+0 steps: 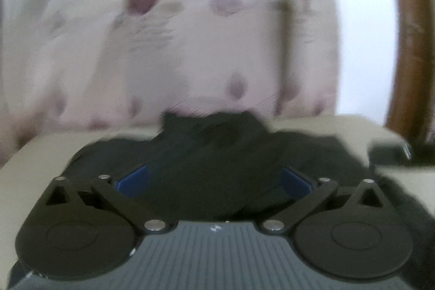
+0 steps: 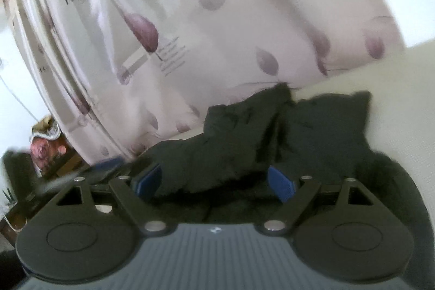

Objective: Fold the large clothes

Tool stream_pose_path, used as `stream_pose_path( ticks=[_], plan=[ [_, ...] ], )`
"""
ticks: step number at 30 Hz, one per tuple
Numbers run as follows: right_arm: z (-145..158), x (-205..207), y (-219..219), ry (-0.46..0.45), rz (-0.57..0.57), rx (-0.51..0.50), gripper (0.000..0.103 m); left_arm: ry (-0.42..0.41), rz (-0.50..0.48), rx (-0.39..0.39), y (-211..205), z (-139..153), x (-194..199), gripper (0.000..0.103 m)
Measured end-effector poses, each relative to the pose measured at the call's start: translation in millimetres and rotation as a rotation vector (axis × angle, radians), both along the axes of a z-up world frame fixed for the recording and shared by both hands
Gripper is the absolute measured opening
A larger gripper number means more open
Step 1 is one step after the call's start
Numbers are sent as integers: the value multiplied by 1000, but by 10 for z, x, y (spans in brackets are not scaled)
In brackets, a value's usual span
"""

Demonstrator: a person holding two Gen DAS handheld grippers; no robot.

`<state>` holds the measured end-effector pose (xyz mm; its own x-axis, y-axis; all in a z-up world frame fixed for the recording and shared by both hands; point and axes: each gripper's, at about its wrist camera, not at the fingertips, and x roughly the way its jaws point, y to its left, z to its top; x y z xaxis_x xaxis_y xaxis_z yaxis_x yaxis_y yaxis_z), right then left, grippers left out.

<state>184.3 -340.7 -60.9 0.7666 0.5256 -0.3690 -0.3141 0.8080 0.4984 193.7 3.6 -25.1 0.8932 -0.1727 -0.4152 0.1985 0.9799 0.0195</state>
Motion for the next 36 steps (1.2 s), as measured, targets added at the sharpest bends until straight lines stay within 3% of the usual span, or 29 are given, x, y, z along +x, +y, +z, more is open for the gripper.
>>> stream_pose_path(
  ticks=[4,5,6,8,11,14,15,17,19,20,21,23,28,32,36],
  plan=[
    [-19,553,193,26,-40,-78,84,96,120,1,475,-124,-172,100],
    [-38,649,232,25,-55,-98,71,117,142,-18,607,-147,-237,100],
    [-71,781,298,45,-64,-138,42,129,156,-32,706,-150,-306,100],
    [-211,983,423,107,-67,-231,17,138,190,-42,890,-158,-466,101],
    [-555,1172,611,231,-25,-358,15,158,219,-41,1085,-155,-663,101],
    [-552,1176,510,289,-61,-299,14,180,229,-40,1243,-137,-841,101],
    [-475,1119,439,298,-85,-253,17,181,231,-38,1310,-115,-898,101],
    [-224,782,279,207,-86,-151,19,179,220,-47,1440,-75,-1063,103],
    [12,267,98,139,-46,-99,28,183,206,-42,1574,-53,-1242,103],
    [98,-42,-4,119,-28,-85,46,181,210,-35,1637,-52,-1337,103],
    [150,-296,-89,108,-15,-76,78,180,217,-32,1702,-66,-1427,103],
    [211,-947,-304,79,-9,-88,99,182,228,-54,1851,-75,-1620,103],
    [111,-2283,-751,160,-150,-235,99,241,256,-94,2185,-182,-1996,103],
    [-133,-2838,-963,244,-217,-159,99,307,223,-177,2343,-330,-2148,101],
    [-336,-2885,-1005,271,-246,-40,99,326,187,-210,2411,-501,-2169,100]
  ],
)
